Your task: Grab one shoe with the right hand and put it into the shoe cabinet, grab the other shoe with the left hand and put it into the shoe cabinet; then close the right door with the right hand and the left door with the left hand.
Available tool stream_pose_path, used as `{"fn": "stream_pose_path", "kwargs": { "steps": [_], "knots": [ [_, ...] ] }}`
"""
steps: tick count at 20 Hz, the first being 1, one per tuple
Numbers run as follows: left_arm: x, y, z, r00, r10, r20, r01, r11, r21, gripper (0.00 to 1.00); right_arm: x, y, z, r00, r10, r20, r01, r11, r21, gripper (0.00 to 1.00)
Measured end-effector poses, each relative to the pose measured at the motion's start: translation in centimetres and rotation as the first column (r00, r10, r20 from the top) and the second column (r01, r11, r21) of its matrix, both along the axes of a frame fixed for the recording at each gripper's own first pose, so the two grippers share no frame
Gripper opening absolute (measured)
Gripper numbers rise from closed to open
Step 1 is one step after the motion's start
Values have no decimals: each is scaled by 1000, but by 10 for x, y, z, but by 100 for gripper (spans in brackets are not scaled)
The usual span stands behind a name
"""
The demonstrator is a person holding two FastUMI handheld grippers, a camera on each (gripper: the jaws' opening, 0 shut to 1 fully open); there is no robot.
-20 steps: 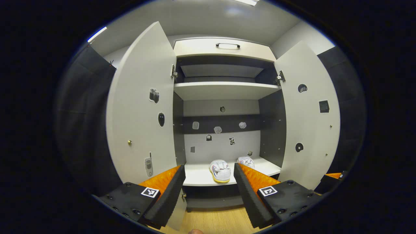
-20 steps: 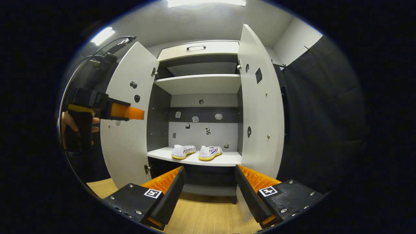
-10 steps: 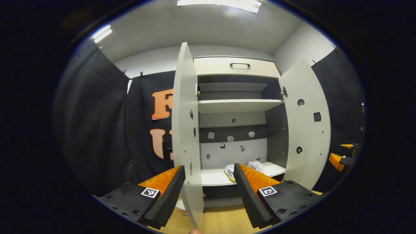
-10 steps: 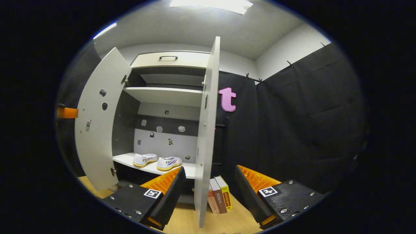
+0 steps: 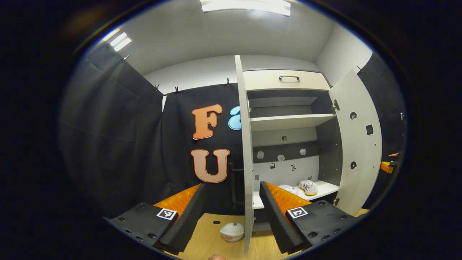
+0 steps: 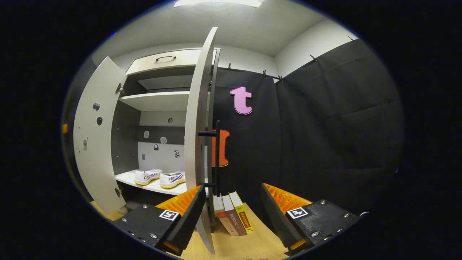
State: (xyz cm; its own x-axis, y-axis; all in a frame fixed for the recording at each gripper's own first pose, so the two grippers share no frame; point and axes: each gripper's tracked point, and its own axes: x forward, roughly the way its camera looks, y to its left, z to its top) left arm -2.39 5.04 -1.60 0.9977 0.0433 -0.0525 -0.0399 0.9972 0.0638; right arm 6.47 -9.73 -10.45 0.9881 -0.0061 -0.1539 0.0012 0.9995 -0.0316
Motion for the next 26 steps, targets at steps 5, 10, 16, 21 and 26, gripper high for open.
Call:
{"fn": "stream_pose_path", "kwargs": {
  "steps": [5, 10, 16, 21, 26],
  "knots": [
    [-11, 16, 3, 1000, 17, 8, -17, 1000, 13, 95, 5, 4, 1, 1000, 2, 3, -2, 999, -46, 91],
    [-23, 21, 13, 999, 17, 32, -18, 1000, 22, 95, 4, 9, 0, 1000, -17, -2, 17, 999, -31, 88],
    [-36, 24, 21, 998, 17, 63, -19, 999, 26, 97, 1, 26, 1, 1000, 9, -17, -9, 1000, -3, 88],
    [-44, 26, 19, 998, 13, 65, -14, 1000, 18, 97, 4, 65, 1, 997, 71, -9, -71, 997, -14, 88],
    [-45, 41, 13, 998, 25, 60, -25, 1000, 3, 97, 18, 126, -5, 987, 158, -16, -157, 987, 30, 89]
  ]
}}
